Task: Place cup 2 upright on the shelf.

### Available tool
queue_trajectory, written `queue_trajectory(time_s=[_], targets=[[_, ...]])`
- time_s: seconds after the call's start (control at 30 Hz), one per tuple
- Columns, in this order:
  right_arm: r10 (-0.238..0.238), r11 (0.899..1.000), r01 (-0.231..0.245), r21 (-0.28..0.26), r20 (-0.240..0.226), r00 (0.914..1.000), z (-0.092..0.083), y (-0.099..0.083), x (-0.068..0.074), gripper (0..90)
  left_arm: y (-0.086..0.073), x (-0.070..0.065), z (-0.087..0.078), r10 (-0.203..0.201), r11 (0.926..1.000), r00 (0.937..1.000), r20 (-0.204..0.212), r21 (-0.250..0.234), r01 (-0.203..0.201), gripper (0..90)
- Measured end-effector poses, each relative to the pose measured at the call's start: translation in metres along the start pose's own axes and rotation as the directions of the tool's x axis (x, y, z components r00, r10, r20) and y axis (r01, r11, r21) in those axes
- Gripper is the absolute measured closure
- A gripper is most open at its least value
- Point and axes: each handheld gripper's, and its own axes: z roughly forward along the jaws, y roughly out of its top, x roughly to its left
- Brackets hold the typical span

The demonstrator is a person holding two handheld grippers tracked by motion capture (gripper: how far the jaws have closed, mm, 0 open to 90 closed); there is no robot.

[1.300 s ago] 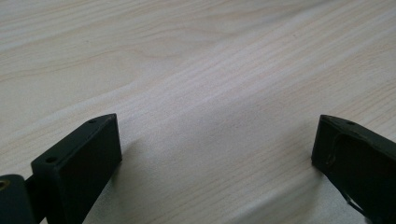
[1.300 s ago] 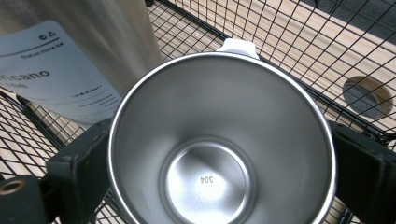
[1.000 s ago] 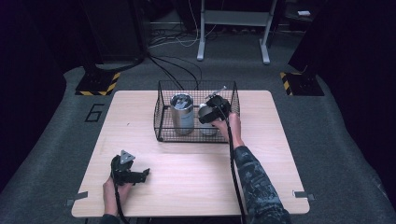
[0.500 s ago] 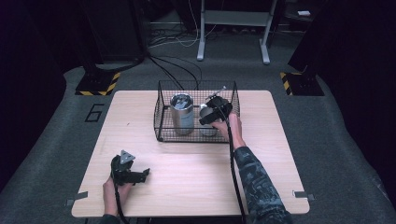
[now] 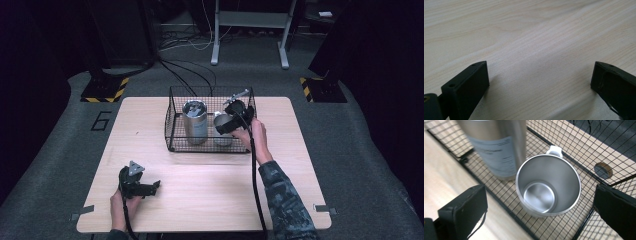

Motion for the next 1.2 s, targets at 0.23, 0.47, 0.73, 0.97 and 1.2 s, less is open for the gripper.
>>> queue_trajectory(time_s=[0.23, 0.47, 0.73, 0.97, 1.2], targets=[[-0.046, 0.998, 0.044, -0.048, -0.037, 0.9983, -0.034, -0.021, 0.011, 0.0, 0.000, 0.000, 0.000, -0.003, 1.0000, 1.0000, -0.001, -0.001, 0.003, 1.5], [-0.098, 0.992, 0.096, -0.083, -0.012, 0.9951, -0.057, -0.051, 0.017, 0.0, 0.000, 0.000, 0.000, -0.001, 1.0000, 1.0000, -0.001, -0.001, 0.001, 1.5], [-0.069, 0.994, 0.071, -0.083, 0.019, 0.9974, -0.072, -0.096, 0.013, 0.0, 0.000, 0.000, 0.000, -0.001, 1.0000, 1.0000, -0.002, -0.002, 0.001, 1.5], [-0.002, 0.997, 0.006, -0.077, 0.047, 0.9989, -0.075, -0.143, 0.007, 0.0, 0.000, 0.000, 0.000, 0.000, 1.0000, 1.0000, -0.004, -0.002, 0.000, 1.5], [0.092, 0.995, -0.089, -0.050, 0.071, 0.9932, -0.074, -0.201, -0.004, 0.0, 0.000, 0.000, 0.000, 0.006, 1.0000, 1.0000, -0.005, -0.002, -0.006, 1.5]])
